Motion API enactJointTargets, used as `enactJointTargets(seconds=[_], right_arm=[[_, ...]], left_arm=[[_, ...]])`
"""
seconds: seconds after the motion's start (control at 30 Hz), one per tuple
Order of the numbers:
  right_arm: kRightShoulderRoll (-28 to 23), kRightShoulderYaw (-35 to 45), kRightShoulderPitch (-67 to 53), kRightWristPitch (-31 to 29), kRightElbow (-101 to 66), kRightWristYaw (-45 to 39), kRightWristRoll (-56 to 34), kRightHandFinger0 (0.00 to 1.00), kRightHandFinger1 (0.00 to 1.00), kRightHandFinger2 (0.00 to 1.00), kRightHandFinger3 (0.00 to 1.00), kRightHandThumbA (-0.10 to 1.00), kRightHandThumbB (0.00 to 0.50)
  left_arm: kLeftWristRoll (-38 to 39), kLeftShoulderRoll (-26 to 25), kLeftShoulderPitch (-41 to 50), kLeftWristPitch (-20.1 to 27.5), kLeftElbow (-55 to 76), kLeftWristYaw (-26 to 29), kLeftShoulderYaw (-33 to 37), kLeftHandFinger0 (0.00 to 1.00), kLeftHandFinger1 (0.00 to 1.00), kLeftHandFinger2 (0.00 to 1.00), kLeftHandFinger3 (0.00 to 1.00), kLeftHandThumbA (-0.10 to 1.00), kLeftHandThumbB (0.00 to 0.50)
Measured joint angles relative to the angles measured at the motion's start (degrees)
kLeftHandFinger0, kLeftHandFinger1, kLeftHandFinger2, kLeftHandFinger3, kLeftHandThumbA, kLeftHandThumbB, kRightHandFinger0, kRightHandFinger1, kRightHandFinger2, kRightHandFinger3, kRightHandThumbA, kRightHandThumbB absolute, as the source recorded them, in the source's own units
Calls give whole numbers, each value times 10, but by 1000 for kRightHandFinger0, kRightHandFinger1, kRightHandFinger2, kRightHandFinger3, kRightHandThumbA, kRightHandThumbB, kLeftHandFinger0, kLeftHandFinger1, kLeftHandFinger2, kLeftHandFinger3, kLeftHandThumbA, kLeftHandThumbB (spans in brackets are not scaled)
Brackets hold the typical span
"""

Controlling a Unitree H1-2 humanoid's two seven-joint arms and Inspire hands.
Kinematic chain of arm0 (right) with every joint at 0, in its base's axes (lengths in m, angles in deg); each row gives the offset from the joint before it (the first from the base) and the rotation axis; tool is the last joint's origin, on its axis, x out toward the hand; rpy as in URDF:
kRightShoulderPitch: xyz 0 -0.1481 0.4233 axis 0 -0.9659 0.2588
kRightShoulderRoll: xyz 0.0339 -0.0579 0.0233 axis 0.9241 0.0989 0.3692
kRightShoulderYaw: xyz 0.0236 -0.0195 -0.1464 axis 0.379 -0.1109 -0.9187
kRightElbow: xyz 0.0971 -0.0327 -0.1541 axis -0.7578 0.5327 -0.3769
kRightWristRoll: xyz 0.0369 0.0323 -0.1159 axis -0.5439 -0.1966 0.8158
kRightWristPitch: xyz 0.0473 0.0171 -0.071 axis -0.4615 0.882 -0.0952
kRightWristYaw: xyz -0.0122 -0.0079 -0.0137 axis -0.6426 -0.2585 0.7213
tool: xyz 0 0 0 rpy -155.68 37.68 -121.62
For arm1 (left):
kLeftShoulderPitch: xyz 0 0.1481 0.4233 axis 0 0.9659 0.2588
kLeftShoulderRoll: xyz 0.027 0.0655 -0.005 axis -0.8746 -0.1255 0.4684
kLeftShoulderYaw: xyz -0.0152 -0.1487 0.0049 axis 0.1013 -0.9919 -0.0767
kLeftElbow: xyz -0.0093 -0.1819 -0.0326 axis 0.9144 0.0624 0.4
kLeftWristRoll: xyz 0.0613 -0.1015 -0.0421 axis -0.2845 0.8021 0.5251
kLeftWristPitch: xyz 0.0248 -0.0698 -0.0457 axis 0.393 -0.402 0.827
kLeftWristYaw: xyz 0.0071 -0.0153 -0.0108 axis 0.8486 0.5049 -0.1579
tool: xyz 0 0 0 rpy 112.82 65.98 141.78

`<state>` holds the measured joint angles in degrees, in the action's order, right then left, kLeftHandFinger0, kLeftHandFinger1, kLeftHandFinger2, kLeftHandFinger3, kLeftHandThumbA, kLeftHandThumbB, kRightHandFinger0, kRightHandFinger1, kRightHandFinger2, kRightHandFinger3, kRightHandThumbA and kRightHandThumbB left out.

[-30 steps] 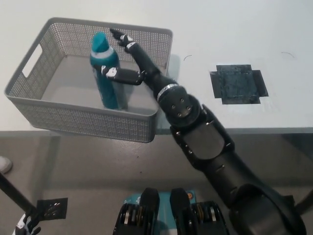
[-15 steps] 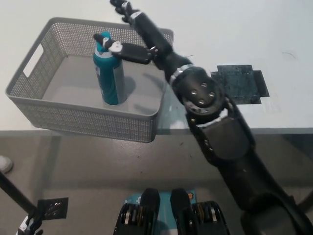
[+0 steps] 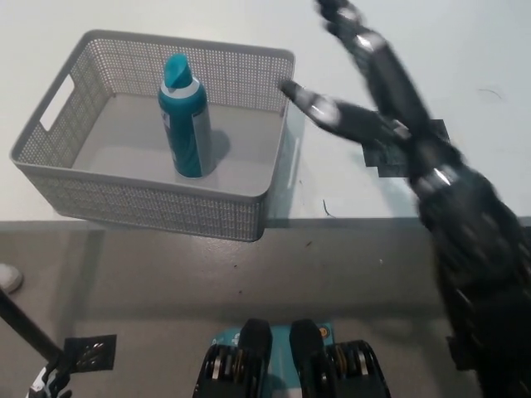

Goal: Use the right hand to pick up an air purifying spray and put it inside a container

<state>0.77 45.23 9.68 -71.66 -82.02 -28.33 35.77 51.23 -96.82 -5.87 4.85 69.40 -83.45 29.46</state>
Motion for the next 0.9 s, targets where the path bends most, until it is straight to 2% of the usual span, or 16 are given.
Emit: enactJointTargets(seconds=[0.03, 0.1, 0.2, 0.3, 0.33, 0.43, 0.47, 0.6, 0.63, 0.7, 0.9], right_arm=[[-11, 6, -31, -2, -23, 0, -1, 1000, 1000, 1000, 1000, 817, 434], [-35, 21, -108, -8, -65, -2, -3, 1000, 1000, 1000, 1000, 908, 413], [-63, 36, -214, -22, -79, -3, -4, 1000, 1000, 1000, 1000, 939, 423], [-83, 48, -324, -47, -70, -3, -7, 1000, 1000, 1000, 1000, 947, 420], [-86, 51, -352, -55, -61, -3, -8, 1000, 1000, 1000, 1000, 969, 388], [-90, 53, -420, -79, -22, -4, -12, 1000, 1000, 1000, 1000, 980, 354], [-92, 54, -443, -90, -2, -5, -13, 1000, 1000, 1000, 1000, 1000, 309], [-99, 55, -491, -124, 82, -8, -16, 1000, 1000, 1000, 1000, 1000, 306], [-100, 57, -497, -131, 103, -10, -19, 1000, 1000, 1000, 1000, 1000, 277], [-100, 62, -501, -140, 134, -14, -29, 1000, 1000, 1000, 1000, 1000, 293], [-98, 66, -487, -163, 163, -21, -49, 1000, 1000, 1000, 1000, 1000, 299]], left_arm=[[0, 0, 1, 0, 0, 0, -2, 1000, 1000, 1000, 1000, 1000, 308], [1, 0, 3, 0, -1, 0, -5, 1000, 1000, 1000, 1000, 1000, 338], [2, 0, 5, 0, -4, 0, -7, 1000, 1000, 1000, 1000, 1000, 370], [3, 0, 7, 0, -5, 0, -9, 1000, 1000, 1000, 1000, 1000, 380], [4, 0, 7, 0, -7, -1, -10, 1000, 1000, 1000, 1000, 1000, 387], [5, 0, 8, 0, -9, -1, -11, 1000, 1000, 1000, 1000, 1000, 384], [5, 0, 7, 0, -10, 0, -12, 1000, 1000, 1000, 1000, 1000, 396], [6, 0, 8, 1, -12, 0, -18, 1000, 1000, 1000, 1000, 1000, 379], [6, 0, 8, 2, -12, 0, -19, 1000, 1000, 1000, 1000, 1000, 371], [6, 0, 9, 3, -12, 0, -23, 1000, 1000, 1000, 1000, 1000, 389], [7, 0, 7, 12, -16, 1, -36, 1000, 1000, 1000, 1000, 1000, 386]])
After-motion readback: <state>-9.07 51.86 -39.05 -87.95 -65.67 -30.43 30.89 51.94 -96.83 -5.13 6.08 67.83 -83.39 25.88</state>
